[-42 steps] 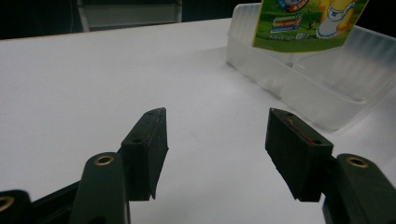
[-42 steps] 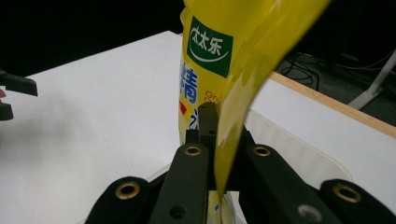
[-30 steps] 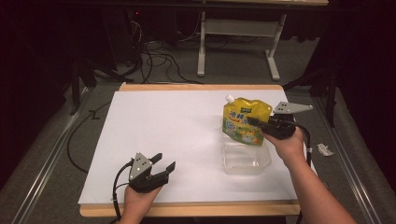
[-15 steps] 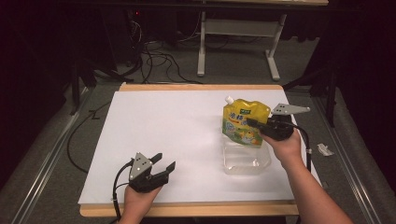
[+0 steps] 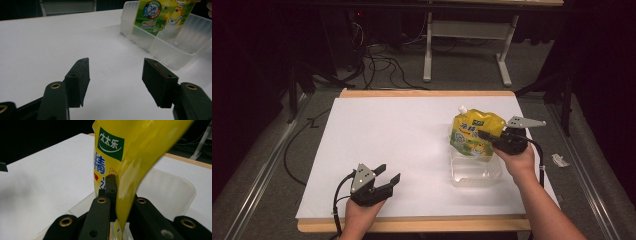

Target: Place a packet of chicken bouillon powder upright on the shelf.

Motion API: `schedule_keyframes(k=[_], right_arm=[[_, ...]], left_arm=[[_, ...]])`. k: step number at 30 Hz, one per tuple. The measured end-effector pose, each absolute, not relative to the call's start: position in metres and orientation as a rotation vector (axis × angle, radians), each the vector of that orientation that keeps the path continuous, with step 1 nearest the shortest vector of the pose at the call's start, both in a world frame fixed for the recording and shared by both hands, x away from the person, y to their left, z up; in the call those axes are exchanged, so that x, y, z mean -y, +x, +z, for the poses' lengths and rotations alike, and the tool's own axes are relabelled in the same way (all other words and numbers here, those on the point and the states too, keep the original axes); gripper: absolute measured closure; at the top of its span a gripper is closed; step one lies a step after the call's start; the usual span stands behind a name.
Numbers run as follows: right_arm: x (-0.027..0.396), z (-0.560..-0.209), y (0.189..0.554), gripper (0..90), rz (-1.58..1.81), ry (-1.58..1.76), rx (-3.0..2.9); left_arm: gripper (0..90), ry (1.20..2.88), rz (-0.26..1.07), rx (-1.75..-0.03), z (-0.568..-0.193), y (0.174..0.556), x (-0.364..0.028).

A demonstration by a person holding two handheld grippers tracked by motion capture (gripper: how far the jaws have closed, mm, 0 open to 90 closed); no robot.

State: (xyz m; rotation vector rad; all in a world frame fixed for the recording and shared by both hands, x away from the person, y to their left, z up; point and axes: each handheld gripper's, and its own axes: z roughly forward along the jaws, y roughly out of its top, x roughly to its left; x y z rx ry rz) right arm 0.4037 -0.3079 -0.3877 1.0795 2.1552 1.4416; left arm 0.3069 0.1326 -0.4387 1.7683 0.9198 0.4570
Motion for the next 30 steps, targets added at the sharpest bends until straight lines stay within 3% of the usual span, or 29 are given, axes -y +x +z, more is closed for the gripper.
schedule_keyframes(k=[6, 16, 23, 30], right_arm=[[0.3068, -0.3859, 0.4032, 81.9, 1.411, 1.078, -2.138], [0.31, -0.3834, 0.4025, 59.0, 1.416, 1.134, -2.101], [0.3089, -0.3817, 0.4, 35.3, 1.406, 1.136, -2.078], [0.308, -0.3803, 0.3985, 24.5, 1.404, 1.152, -2.073]], left_arm=[[39.6, 1.767, 0.46, -0.921, -0.4386, 0.3068, -0.1332], [39.6, 1.769, 0.456, -0.917, -0.4386, 0.3067, -0.1323], [39.6, 1.771, 0.454, -0.916, -0.4386, 0.3067, -0.1321], [39.5, 1.773, 0.455, -0.914, -0.4385, 0.3064, -0.1319]])
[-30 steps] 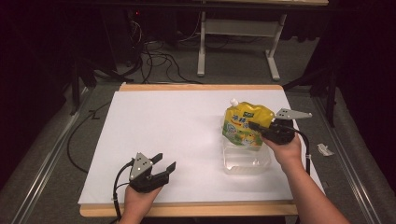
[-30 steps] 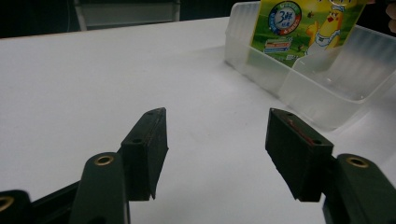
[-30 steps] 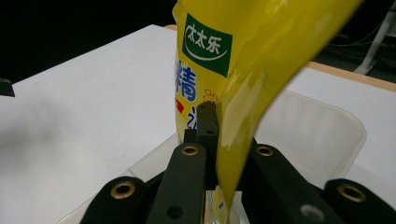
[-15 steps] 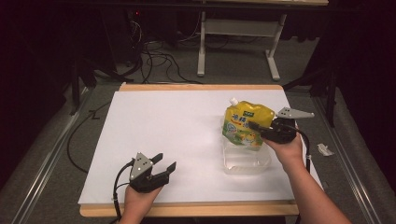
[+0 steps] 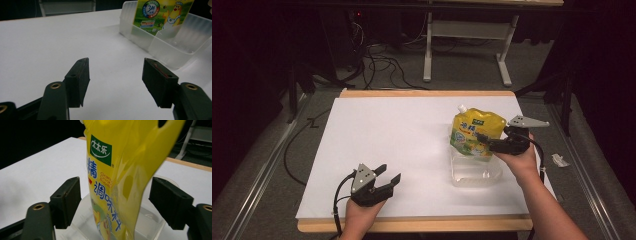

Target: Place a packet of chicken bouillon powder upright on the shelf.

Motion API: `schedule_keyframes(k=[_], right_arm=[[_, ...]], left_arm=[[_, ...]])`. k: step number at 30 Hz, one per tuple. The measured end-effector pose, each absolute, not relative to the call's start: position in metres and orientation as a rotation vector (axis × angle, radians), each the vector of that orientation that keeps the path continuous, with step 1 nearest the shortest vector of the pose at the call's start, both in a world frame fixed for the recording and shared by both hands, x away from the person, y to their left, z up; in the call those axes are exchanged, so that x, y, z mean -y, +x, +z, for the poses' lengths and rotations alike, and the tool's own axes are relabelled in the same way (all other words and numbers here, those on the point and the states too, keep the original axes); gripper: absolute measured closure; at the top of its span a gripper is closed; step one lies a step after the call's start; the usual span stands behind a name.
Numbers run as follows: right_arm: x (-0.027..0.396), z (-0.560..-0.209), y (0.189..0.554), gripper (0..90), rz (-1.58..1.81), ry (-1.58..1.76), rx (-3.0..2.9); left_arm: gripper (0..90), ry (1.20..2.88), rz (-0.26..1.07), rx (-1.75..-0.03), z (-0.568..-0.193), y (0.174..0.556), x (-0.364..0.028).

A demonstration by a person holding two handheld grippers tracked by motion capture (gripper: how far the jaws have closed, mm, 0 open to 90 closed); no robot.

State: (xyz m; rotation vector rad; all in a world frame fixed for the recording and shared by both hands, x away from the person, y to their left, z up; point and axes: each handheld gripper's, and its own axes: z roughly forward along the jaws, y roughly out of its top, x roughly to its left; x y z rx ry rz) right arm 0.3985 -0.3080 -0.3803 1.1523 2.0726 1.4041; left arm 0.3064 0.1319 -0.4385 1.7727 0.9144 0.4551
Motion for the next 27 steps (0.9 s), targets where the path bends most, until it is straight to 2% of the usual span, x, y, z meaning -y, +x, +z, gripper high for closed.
schedule_keyframes(k=[10, 27], right_arm=[[0.312, -0.376, 0.39, 18.5, 1.398, 1.162, -2.08], [0.329, -0.375, 0.35, 16.0, 1.362, 1.182, -2.026]], left_arm=[[39.4, 1.778, 0.457, -0.909, -0.439, 0.306, -0.131], [38.7, 1.789, 0.447, -0.889, -0.439, 0.304, -0.126]])
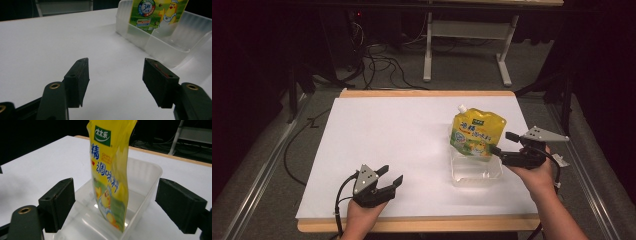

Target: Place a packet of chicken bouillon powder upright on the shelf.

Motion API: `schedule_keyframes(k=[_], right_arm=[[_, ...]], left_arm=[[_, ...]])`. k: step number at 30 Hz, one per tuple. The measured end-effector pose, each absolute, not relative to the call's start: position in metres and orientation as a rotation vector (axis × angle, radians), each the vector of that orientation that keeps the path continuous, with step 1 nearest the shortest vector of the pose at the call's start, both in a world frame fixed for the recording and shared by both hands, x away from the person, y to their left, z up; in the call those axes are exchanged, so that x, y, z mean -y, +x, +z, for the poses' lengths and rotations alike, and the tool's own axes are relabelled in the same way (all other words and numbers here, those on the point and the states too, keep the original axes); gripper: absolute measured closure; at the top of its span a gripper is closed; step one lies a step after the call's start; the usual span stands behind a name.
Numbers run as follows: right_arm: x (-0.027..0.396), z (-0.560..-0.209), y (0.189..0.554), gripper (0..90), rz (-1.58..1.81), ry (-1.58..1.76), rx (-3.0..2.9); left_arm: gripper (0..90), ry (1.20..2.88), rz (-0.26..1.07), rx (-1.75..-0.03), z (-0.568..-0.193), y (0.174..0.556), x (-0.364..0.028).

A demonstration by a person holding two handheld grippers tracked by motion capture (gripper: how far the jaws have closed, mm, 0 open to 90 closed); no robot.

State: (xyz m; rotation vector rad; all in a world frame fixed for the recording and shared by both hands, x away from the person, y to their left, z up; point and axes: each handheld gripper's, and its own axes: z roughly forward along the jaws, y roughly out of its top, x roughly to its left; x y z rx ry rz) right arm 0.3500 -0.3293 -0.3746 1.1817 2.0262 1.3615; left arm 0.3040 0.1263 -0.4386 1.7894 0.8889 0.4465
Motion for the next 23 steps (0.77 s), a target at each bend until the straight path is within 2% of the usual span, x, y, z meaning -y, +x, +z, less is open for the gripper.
schedule_keyframes(k=[11, 23], right_arm=[[0.314, -0.378, 0.308, 15.6, 1.383, 1.121, -2.05], [0.224, -0.396, 0.29, 15.6, 1.487, 0.962, -2.242]], left_arm=[[38.1, 1.794, 0.425, -0.874, -0.438, 0.302, -0.122], [37.2, 1.809, 0.397, -0.849, -0.439, 0.3, -0.117]])
